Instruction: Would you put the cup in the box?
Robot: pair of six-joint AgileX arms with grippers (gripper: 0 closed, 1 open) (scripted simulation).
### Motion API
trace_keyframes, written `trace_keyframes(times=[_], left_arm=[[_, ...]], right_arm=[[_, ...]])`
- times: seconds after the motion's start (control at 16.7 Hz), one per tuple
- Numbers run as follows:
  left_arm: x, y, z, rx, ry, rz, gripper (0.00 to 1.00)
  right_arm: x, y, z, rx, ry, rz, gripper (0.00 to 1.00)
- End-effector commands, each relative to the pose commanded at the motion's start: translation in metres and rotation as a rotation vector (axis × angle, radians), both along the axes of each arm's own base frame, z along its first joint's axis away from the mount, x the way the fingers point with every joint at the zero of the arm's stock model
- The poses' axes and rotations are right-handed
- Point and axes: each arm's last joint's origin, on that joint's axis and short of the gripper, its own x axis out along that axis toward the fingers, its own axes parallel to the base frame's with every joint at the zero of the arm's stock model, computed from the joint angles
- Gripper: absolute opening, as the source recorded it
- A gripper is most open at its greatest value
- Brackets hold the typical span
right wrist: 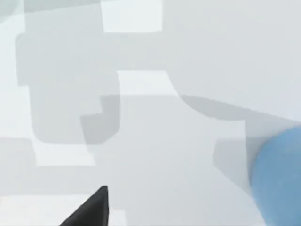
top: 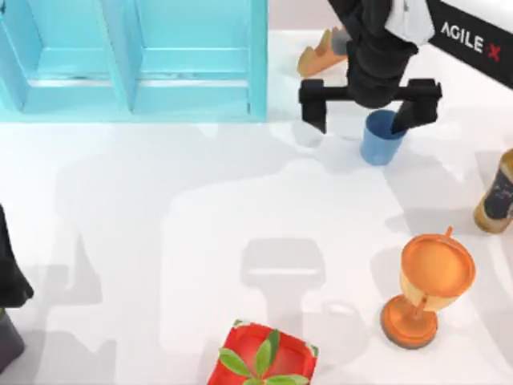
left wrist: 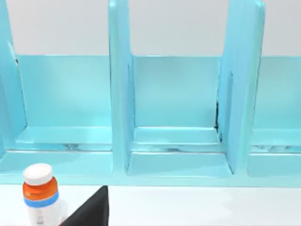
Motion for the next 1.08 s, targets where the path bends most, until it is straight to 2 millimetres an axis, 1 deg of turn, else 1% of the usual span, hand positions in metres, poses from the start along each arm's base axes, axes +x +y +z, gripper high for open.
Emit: trace_keyframes(times=[0.06, 0.12, 0.36, 1.08], left_arm=[[0.0000, 0.0000, 0.0000, 0.000, 0.000, 0.000, 1.00], [0.0000, 0.0000, 0.0000, 0.000, 0.000, 0.000, 1.00], [0.0000, 0.0000, 0.0000, 0.000, 0.000, 0.000, 1.00], [0.0000, 0.0000, 0.0000, 0.000, 0.000, 0.000, 1.00]], right_arm=[[0.0004, -0.0003, -0.0082, -0.002, 0.004, 0.000, 1.00], [0.0005, -0.0005, -0.0124, -0.003, 0.006, 0.000, 1.00], [0.0005, -0.0005, -0.0128, -0.003, 0.007, 0.000, 1.00], [0.0005, -0.0005, -0.0128, -0.003, 0.007, 0.000, 0.10]])
